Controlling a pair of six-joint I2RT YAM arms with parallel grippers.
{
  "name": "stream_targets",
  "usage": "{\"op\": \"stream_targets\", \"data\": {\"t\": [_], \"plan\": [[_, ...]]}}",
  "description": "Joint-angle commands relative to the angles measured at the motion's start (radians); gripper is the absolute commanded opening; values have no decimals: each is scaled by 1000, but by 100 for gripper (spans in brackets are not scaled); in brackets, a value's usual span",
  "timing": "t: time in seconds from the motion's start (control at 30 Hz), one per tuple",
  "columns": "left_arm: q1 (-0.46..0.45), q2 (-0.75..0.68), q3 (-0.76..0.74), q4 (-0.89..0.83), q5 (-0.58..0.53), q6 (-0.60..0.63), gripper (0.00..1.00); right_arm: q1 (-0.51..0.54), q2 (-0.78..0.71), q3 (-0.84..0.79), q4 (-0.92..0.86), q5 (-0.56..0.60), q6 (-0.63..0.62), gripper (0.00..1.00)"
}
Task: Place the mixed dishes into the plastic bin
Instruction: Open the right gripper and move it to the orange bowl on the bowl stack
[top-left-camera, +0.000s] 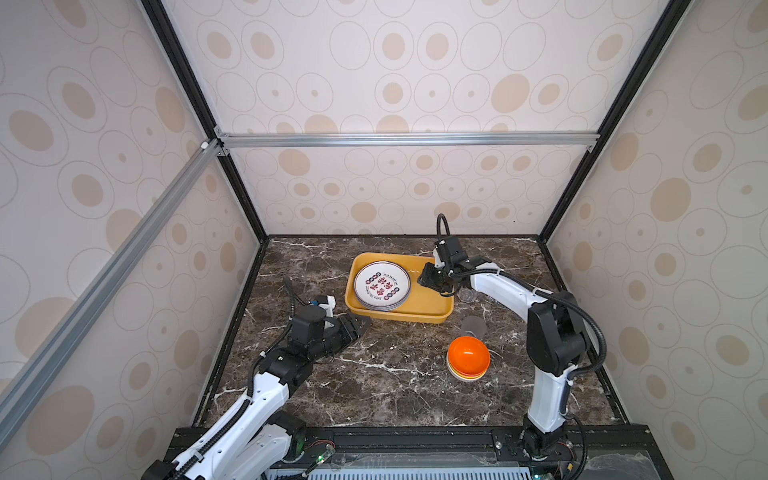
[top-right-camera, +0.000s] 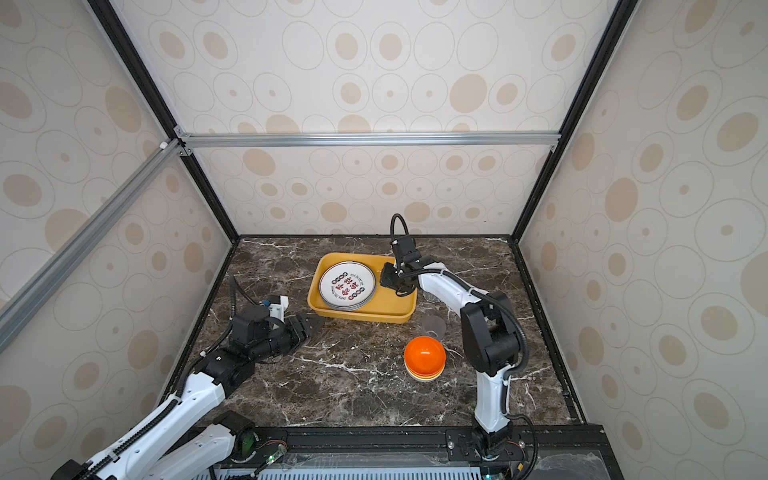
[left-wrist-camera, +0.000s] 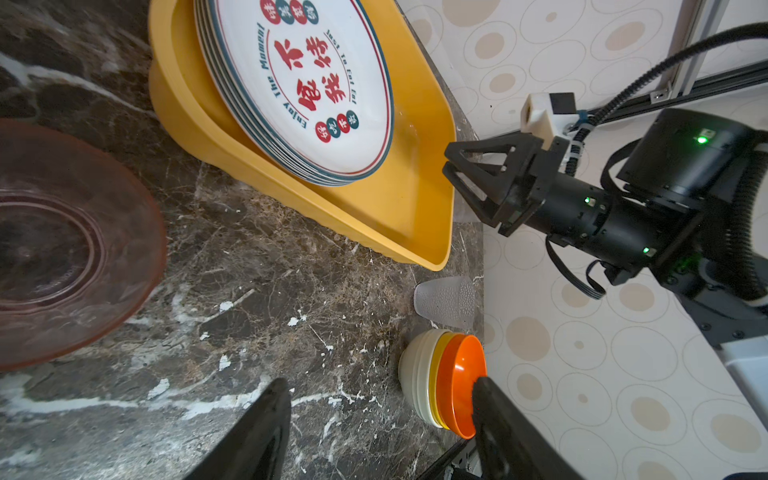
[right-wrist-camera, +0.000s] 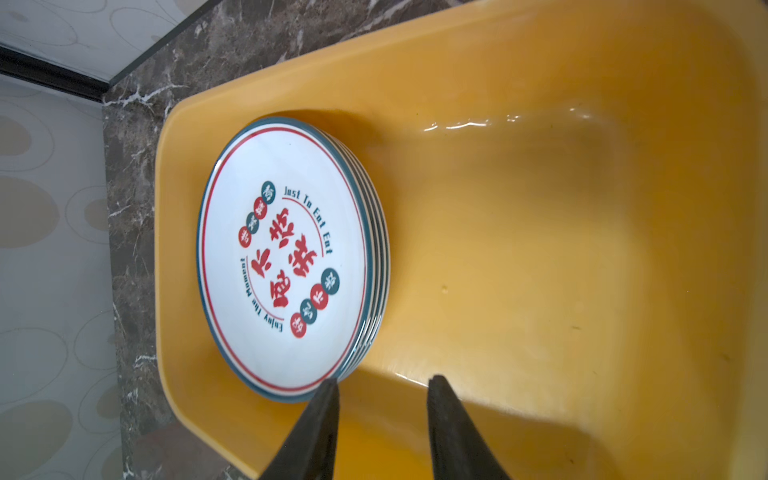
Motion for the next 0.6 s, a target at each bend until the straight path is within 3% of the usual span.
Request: {"op": "stream_targets", "data": {"t": [0.0,0.3,0.57], "plan": [[-15,29,73,6,20,64,70,12,-100,-51,-92,48,-57,39],[-173,175,175,41,-6,133,74,9,-330,-176,-284,88,-128,40],[-292,314,300,-1,-60,204,72,-3,-519,-264,-472,167,-114,46]]}}
